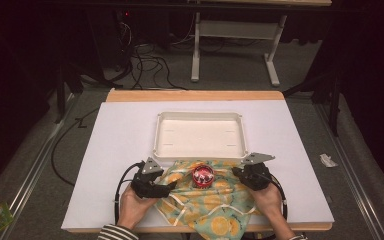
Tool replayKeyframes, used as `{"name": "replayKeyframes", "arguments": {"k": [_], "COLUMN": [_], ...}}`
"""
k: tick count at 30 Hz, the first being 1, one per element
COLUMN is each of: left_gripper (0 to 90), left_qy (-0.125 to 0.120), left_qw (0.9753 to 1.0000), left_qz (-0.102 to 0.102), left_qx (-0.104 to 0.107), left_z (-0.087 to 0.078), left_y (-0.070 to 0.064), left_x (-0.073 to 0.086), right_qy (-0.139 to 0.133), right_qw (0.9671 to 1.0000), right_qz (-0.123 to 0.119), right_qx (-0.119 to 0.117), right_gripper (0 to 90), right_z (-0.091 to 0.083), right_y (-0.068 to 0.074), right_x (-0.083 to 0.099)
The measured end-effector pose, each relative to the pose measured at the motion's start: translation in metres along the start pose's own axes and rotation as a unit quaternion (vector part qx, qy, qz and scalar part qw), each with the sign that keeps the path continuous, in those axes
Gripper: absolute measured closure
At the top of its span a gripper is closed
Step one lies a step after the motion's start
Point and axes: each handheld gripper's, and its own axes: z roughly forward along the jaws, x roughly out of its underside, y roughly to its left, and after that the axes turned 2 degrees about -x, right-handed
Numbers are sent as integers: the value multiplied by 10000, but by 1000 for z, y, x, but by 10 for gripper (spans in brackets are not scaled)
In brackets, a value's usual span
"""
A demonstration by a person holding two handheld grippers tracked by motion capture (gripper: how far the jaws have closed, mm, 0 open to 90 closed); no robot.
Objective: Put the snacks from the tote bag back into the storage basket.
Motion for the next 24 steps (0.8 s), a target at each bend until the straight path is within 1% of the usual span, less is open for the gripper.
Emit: {"name": "replayKeyframes", "arguments": {"k": [3,5,7,13,16,17,22,24], "left_gripper": [314,314,315,325,324,321,271,266], "left_qy": [-68,-165,-238,-434,-569,-601,-630,-671], "left_qw": [10000,9998,9996,9987,9981,9980,9979,9976], "left_qz": [38,68,152,264,177,165,128,122], "left_qx": [28,76,83,69,123,111,94,82], "left_z": [-1,-3,-6,-11,-14,-15,-16,-16], "left_y": [-4,-6,-9,-16,-16,-16,-16,-17], "left_x": [-1,-3,-5,-10,-12,-12,-14,-15], "right_qy": [39,47,42,85,91,93,109,118], "right_qw": [10000,10000,10000,10000,10000,10000,9999,9999], "right_qz": [-30,-11,-14,-27,-13,-13,-7,-30], "right_qx": [19,13,28,28,30,30,28,38], "right_gripper": [900,900,900,900,900,900,900,900], "right_z": [1,1,1,4,4,4,5,5], "right_y": [1,1,1,1,2,2,2,2], "right_x": [0,-1,-1,-1,0,0,-1,-1]}}
